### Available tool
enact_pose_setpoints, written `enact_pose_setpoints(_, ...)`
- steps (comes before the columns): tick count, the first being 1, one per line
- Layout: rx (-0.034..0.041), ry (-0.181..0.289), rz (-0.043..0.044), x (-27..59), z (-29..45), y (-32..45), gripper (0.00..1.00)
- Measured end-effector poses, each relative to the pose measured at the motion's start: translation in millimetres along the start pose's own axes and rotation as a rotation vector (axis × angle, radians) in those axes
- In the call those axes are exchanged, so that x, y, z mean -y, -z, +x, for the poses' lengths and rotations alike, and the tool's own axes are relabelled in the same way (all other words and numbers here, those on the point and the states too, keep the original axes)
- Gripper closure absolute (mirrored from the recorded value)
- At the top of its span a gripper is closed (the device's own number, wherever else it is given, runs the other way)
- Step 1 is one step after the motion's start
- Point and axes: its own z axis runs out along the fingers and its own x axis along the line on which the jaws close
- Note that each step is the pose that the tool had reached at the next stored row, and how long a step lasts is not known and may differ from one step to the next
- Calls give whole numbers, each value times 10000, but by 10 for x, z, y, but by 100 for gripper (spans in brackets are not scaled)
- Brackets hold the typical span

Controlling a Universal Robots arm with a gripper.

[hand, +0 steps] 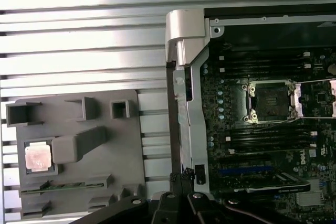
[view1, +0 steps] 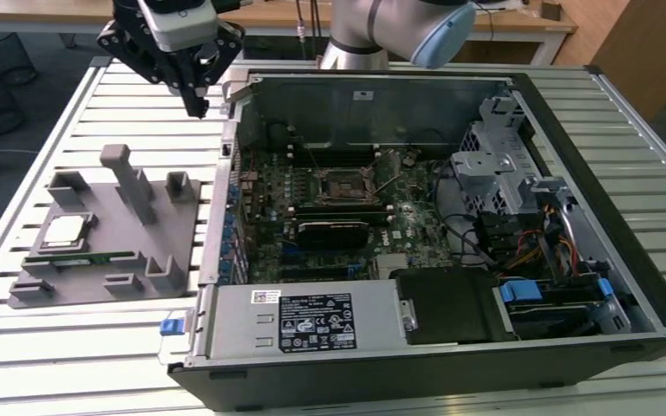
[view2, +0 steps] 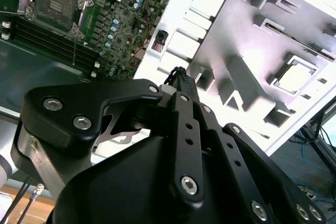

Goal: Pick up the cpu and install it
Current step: 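Reach for the cpu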

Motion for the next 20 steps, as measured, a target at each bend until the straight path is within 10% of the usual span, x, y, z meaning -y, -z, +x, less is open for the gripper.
enact_pose_setpoints(20, 0, 1, -1, 16, 204, -3, 89)
